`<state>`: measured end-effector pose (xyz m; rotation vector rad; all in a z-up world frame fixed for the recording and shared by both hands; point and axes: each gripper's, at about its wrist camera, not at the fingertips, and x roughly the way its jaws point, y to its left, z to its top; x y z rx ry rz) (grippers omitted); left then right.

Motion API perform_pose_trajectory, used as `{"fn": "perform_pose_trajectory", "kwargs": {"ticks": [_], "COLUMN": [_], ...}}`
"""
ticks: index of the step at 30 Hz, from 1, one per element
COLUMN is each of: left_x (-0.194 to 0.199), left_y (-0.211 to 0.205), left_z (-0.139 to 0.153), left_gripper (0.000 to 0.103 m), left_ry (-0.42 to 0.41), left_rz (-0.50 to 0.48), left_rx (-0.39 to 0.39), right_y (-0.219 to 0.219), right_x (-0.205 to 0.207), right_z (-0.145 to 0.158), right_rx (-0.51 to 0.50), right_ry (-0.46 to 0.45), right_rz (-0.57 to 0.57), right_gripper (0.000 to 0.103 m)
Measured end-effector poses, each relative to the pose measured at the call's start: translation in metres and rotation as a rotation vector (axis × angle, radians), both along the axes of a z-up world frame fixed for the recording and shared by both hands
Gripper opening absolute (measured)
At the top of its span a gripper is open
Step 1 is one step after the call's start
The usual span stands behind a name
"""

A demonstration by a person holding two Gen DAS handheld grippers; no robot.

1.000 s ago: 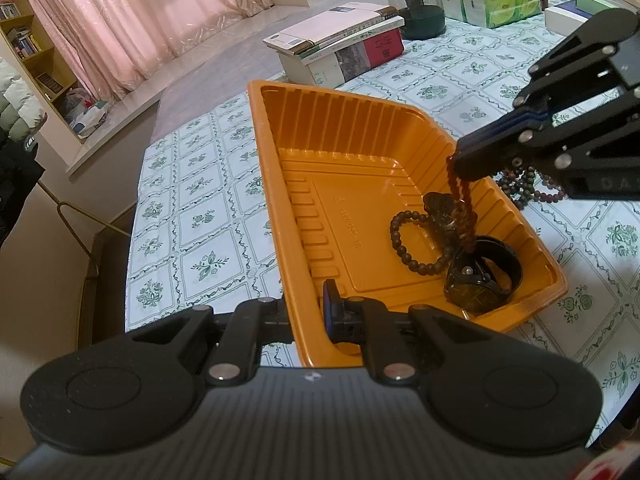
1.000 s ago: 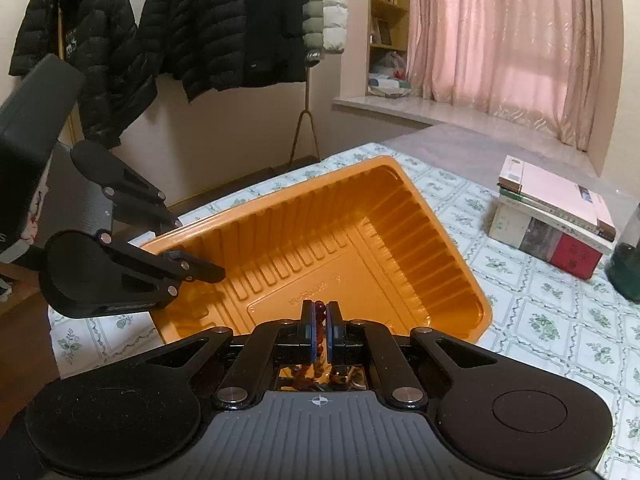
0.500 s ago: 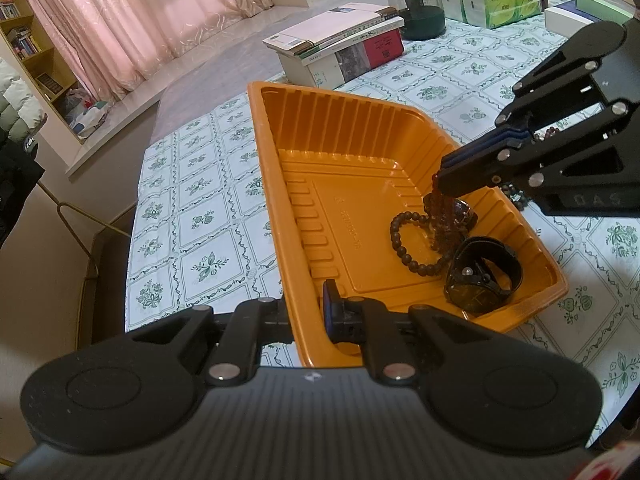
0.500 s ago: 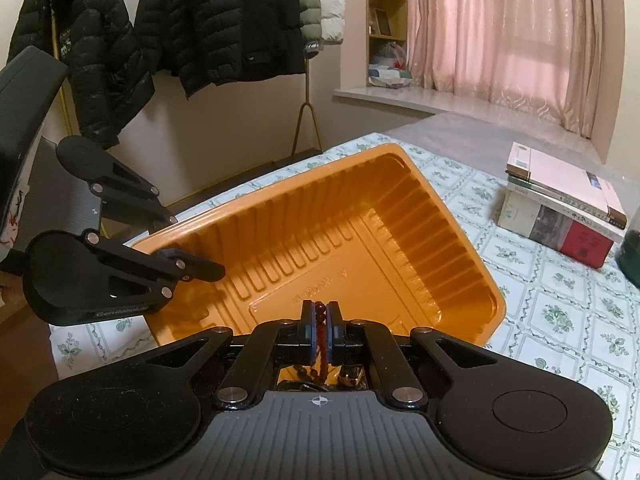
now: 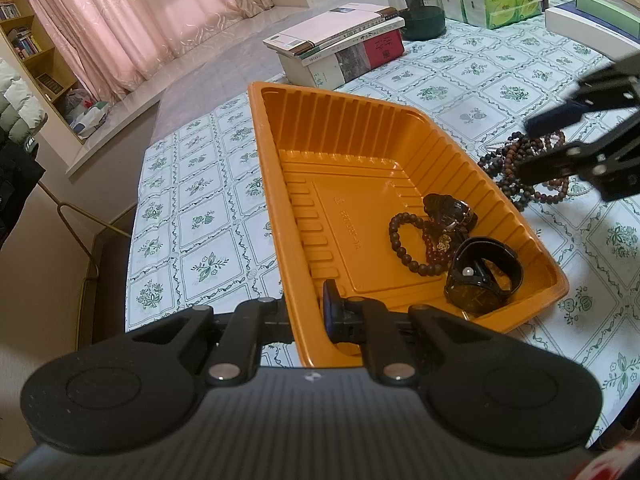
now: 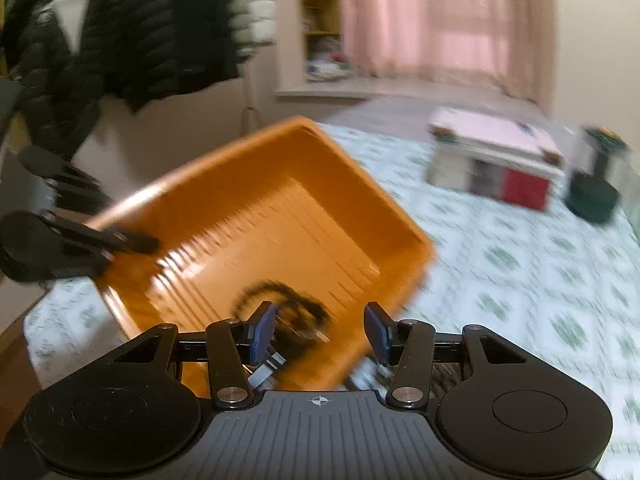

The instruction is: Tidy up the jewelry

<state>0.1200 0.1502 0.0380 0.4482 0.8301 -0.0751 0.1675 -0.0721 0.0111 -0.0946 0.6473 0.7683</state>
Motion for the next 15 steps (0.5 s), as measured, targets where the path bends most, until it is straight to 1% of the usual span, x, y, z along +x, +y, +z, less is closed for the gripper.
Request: {"fn": "perform_pose_trajectory", "kwargs": {"ticks": [3, 7, 9, 12, 15], "left_x": [0.0, 0.001, 0.001, 0.0, -0.001], "left_y": [-0.001, -0.001, -0.001, 0.0, 0.0], "left_z": [0.001, 0.001, 0.001, 0.001, 0.0], "left_gripper": [0.011, 0.011, 0.011, 0.011, 0.011], "left_ry": [-0.003, -0.003, -0.002, -0.001, 0.001], "left_rz": [0.0, 0.001, 0.001, 0.005, 0.009], "left_rx": [0.0, 0.0, 0.0, -0.001, 0.0], "right_y": [-0.034, -0.079, -0.099, -0.123, -0.132], "right_x": [0.001, 0.006, 0.01, 0.02, 0.031], "right_z": [-0.014, -0.033, -0.039, -0.042, -0.043], "right_rx": [0.006, -0.024, -0.041, -0.048, -0.051], "right_ry": [0.055, 0.107, 0.117, 0.118, 0.102], "right_rz": [-0.09, -0.224, -0.287, -0.352, -0.369], "right_gripper": [0.05, 0.05, 0.05, 0.05, 0.05]}}
